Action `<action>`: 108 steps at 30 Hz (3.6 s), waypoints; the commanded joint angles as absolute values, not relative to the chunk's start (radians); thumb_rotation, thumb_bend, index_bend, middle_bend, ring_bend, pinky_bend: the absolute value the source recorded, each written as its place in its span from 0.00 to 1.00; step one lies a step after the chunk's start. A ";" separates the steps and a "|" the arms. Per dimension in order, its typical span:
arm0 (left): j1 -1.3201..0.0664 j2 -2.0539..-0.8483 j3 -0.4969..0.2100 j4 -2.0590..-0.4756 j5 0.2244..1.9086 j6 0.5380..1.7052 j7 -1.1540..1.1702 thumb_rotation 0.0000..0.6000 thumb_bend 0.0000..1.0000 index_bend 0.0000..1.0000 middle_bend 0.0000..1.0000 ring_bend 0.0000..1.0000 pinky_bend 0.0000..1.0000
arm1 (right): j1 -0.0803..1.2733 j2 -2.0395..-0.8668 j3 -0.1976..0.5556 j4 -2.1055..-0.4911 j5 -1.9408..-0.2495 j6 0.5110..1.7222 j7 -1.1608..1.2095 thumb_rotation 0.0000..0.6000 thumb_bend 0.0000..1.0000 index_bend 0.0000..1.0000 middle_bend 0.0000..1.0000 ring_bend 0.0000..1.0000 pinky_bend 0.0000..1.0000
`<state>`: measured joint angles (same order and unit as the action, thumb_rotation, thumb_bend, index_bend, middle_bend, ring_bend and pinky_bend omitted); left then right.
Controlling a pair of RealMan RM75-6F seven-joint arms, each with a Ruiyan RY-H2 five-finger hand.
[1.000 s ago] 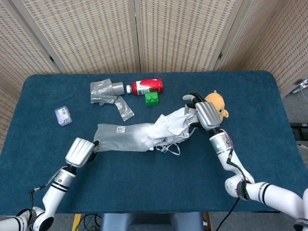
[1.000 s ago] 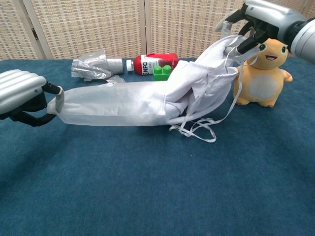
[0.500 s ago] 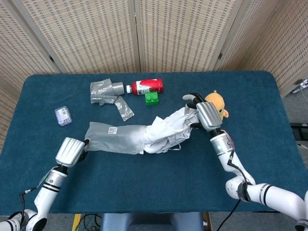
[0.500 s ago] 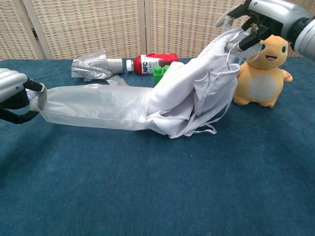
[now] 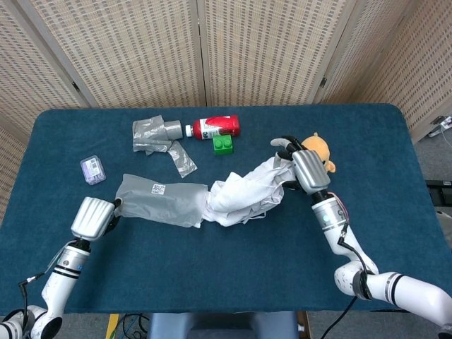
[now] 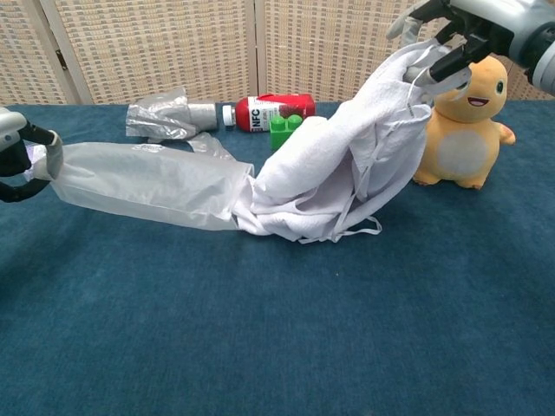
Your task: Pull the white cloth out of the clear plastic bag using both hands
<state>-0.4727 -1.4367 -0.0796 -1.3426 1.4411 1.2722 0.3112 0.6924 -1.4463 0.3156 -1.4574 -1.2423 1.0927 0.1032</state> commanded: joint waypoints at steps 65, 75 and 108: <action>-0.501 -1.409 -0.128 -1.483 1.410 1.256 0.399 1.00 0.00 0.12 0.85 0.75 0.94 | 0.685 -1.005 0.134 -1.904 -1.141 0.804 -0.138 1.00 0.00 0.09 0.21 0.10 0.35; -0.503 -1.432 -0.123 -1.477 1.415 1.257 0.398 1.00 0.00 0.12 0.85 0.74 0.94 | 0.699 -0.959 0.125 -1.950 -1.058 0.766 -0.136 1.00 0.00 0.09 0.21 0.10 0.35; -0.427 -1.324 -0.123 -1.706 1.375 1.383 0.674 1.00 0.02 0.22 0.42 0.45 0.59 | 0.355 -1.058 0.077 -1.849 -1.376 1.345 0.012 1.00 0.01 0.23 0.24 0.10 0.35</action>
<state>-0.4353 -1.3340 -0.1300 -1.6945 1.3721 1.3725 0.6579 0.3673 -1.0639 0.0867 -1.8556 -1.3681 1.3352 0.0008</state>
